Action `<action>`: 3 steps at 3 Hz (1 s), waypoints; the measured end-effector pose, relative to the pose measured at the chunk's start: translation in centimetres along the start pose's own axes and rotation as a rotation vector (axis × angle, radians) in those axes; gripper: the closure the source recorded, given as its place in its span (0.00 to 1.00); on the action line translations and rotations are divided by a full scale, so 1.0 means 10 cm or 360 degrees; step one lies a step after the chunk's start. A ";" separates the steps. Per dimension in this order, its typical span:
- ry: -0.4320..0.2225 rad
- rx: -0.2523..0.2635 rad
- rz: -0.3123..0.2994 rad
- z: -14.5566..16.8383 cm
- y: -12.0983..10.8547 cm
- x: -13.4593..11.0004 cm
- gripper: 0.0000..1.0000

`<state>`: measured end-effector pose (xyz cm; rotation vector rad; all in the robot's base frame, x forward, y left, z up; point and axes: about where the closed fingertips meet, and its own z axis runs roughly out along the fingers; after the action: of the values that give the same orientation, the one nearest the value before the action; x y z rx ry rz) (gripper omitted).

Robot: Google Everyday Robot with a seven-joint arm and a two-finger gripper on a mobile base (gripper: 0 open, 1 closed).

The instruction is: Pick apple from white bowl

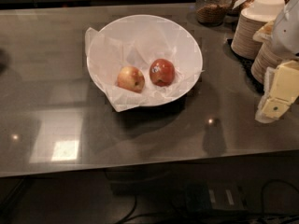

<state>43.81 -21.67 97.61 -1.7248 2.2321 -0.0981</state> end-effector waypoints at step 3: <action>-0.0143 0.0034 -0.0224 0.35 -0.39 -0.73 0.00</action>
Offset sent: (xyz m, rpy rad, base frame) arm 0.0743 0.0732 -0.0134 0.0360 -0.0659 0.1755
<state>50.06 -15.29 96.78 -1.8360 2.0383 -0.0745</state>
